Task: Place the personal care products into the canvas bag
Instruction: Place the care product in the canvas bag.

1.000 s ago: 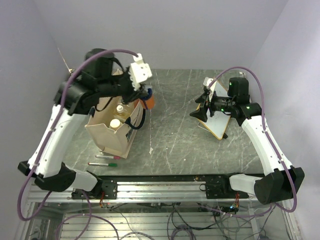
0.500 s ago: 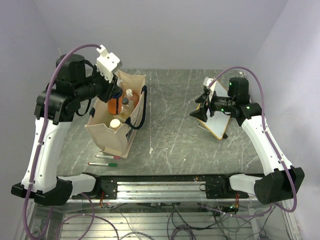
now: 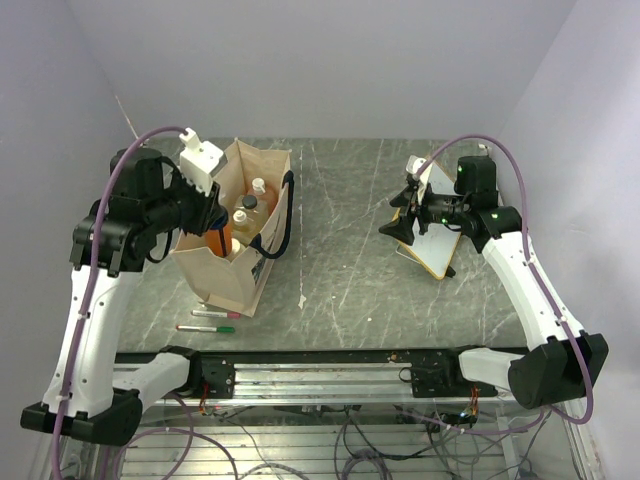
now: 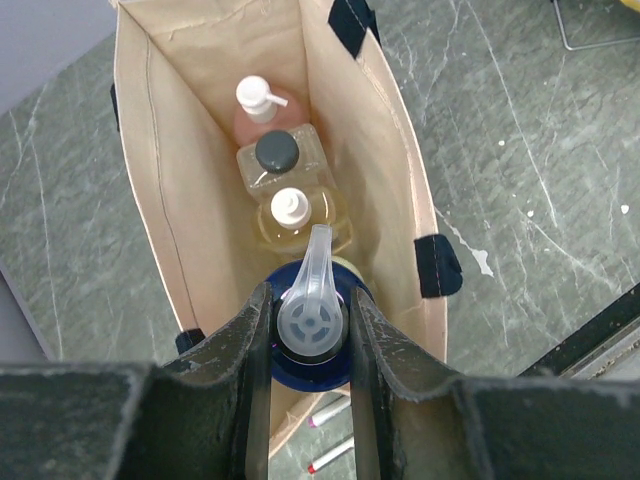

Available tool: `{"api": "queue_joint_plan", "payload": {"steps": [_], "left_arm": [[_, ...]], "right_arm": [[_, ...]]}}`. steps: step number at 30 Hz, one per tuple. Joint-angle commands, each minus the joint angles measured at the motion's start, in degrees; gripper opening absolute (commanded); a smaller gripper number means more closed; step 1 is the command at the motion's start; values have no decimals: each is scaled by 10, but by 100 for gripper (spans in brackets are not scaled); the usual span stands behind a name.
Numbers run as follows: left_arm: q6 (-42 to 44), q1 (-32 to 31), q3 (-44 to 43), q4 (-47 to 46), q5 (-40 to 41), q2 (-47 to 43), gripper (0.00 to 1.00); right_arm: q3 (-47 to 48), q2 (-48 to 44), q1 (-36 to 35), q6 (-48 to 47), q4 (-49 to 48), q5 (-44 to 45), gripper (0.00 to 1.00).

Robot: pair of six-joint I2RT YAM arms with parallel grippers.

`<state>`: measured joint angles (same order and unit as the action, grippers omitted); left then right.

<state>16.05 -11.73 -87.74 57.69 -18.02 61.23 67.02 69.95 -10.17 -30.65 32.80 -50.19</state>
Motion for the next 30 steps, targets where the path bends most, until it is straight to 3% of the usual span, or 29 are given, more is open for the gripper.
{"api": "queue_joint_plan", "payload": {"steps": [1,23,30], "left_arm": [[6,8,24,-54,8,-33,7],[18,9,93,-21,-3,-34,7],[25,8,71,-9,-11,-33,7]], "right_arm": [[-5,-4,4,-2,-14,-12,72],[12,17,-2,-7,-9,-37,72],[93,94,-107,-22,-20,-18,72]]}}
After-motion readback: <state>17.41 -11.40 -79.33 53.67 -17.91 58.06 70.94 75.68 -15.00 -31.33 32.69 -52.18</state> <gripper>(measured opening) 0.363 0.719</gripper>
